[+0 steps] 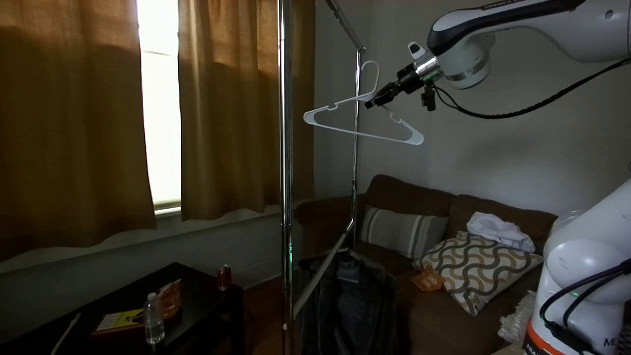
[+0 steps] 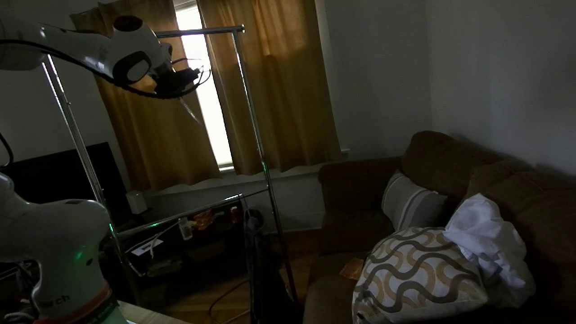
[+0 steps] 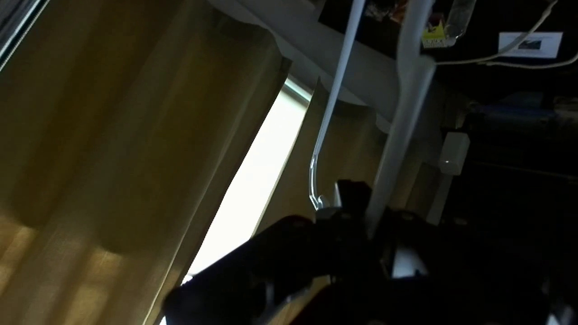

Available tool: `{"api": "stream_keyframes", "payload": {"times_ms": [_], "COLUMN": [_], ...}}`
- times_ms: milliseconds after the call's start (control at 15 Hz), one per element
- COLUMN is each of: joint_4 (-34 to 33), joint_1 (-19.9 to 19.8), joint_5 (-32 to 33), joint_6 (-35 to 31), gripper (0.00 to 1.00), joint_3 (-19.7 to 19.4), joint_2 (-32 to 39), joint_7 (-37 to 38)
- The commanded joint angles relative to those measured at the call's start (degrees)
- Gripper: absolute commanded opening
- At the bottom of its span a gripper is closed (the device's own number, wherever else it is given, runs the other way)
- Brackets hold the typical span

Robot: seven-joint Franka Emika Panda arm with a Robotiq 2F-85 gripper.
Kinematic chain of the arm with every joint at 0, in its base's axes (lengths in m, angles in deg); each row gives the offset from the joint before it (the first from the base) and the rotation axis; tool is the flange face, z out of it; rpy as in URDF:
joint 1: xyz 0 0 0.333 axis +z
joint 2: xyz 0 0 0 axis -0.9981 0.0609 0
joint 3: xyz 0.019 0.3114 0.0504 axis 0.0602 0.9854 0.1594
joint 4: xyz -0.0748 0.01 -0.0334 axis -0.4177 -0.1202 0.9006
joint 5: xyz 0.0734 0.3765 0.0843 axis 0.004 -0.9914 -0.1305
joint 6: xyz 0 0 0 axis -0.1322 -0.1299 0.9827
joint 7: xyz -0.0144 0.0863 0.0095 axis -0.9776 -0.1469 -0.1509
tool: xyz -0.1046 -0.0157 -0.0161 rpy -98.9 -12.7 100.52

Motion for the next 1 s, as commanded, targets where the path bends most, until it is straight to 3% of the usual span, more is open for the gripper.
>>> {"api": "stream_keyframes", "payload": {"times_ms": [0,467,933], "joint_4": [-1.02,-4.52,-12.19], "joint_1": [4.06,10.82,13.13], "joint_5": [-4.03,-11.98,-16.60], "joint_6": [-3.18,-9.68,-8.27], "gripper": [0.01,0.01,0.01], "joint_3": [-1.36,-1.78,-1.74], "joint_2": [0.16,2.21,6.94], "joint_7": [-2.10,-7.72,-12.75]}}
